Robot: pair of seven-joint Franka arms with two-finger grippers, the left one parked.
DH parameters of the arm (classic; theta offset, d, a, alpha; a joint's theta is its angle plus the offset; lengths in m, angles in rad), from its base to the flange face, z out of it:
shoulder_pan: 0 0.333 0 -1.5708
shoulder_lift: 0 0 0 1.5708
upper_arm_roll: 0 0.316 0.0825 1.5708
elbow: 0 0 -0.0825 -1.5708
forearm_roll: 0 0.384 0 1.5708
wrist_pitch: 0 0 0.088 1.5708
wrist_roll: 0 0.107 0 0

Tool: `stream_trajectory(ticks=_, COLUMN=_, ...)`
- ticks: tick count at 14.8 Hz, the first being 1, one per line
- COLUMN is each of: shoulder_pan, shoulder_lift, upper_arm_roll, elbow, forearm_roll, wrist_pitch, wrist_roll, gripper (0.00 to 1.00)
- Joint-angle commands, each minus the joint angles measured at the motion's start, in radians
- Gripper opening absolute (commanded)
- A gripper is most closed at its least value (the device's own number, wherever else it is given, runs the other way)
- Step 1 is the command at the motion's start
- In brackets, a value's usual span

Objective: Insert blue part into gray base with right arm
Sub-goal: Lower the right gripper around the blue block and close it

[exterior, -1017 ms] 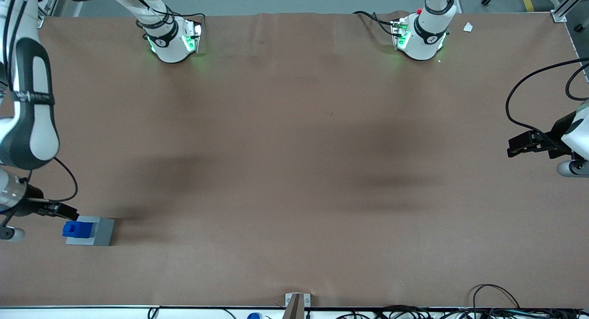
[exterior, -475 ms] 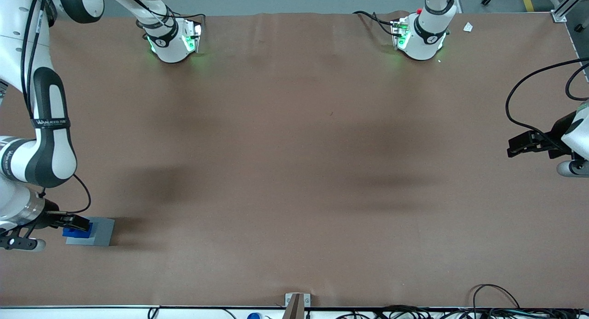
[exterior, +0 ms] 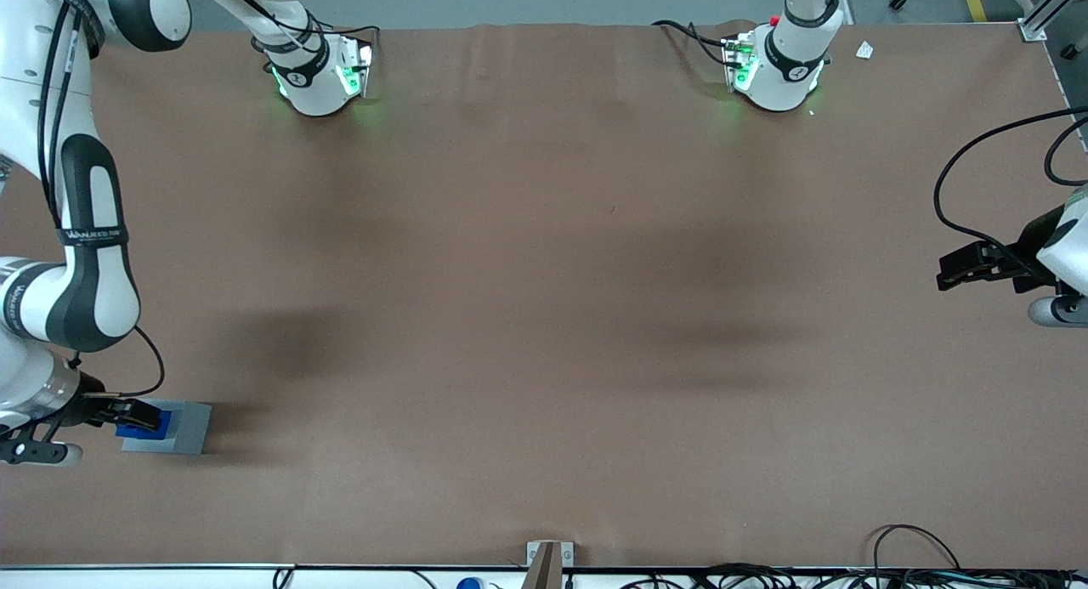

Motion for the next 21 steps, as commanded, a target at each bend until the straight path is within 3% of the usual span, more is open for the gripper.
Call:
stream_trajectory(ticks=1, shoulder_pan=-0.020, shoulder_lift=0.031, upper_arm_roll=0.012, elbow=0.026, forearm_roll=-0.003, wrist_pitch=0.025, wrist_roll=-0.029, gripper=1.00)
stream_trajectory(ticks=6, shoulder_pan=-0.029, shoulder_lift=0.037, upper_arm_roll=0.012, elbow=0.026, forearm_roll=0.000, wrist_pitch=0.024, wrist_roll=-0.069, gripper=1.00)
stream_trajectory(ticks=8, shoulder_pan=-0.035, shoulder_lift=0.037, upper_arm_roll=0.013, elbow=0.024, forearm_roll=0.003, wrist_pitch=0.022, wrist_roll=-0.086, gripper=0.95)
stream_trajectory(ticks=14, shoulder_pan=-0.033, shoulder_lift=0.037, upper_arm_roll=0.013, elbow=0.024, forearm_roll=0.003, wrist_pitch=0.013, wrist_roll=-0.086, gripper=0.65)
stream_trajectory(ticks=21, shoulder_pan=-0.023, shoulder_lift=0.043, upper_arm_roll=0.013, elbow=0.029, forearm_roll=0.008, wrist_pitch=0.018, wrist_roll=-0.059, gripper=0.04)
